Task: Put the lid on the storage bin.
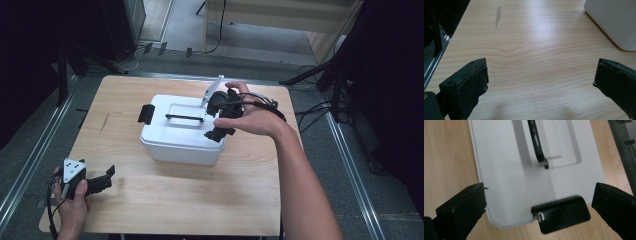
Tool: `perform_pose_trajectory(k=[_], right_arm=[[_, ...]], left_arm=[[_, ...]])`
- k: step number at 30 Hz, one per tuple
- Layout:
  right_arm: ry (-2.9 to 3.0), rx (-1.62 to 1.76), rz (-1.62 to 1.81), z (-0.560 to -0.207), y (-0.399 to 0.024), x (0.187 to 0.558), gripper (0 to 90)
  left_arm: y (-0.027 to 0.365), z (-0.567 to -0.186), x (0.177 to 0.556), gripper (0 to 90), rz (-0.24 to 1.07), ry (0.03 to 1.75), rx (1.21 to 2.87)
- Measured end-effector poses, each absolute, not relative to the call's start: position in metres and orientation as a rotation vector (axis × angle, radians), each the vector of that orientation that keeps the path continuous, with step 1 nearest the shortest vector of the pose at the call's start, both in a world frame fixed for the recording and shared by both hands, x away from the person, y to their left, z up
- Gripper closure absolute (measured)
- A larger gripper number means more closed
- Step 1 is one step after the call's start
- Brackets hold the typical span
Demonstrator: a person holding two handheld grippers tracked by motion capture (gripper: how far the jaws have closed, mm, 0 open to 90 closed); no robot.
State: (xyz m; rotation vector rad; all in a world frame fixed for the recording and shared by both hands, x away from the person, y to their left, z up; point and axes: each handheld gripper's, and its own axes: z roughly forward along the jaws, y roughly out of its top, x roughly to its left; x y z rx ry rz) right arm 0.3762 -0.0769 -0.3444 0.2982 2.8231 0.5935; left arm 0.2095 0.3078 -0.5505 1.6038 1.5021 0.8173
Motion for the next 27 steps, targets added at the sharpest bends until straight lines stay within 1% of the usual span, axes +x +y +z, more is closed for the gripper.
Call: perform_pose_trajectory(k=[12,27], right_arm=[[2.809,0.365,0.546,-0.355,-0.121,0.367,0.0],[2.76,0.458,0.56,-0.37,-0.162,0.36,0.0]], left_arm=[[0.307,-0.551,0.209,0.0,0.822,1.503,1.608],[0.307,-0.551,0.209,0.0,0.826,1.504,1.611]])
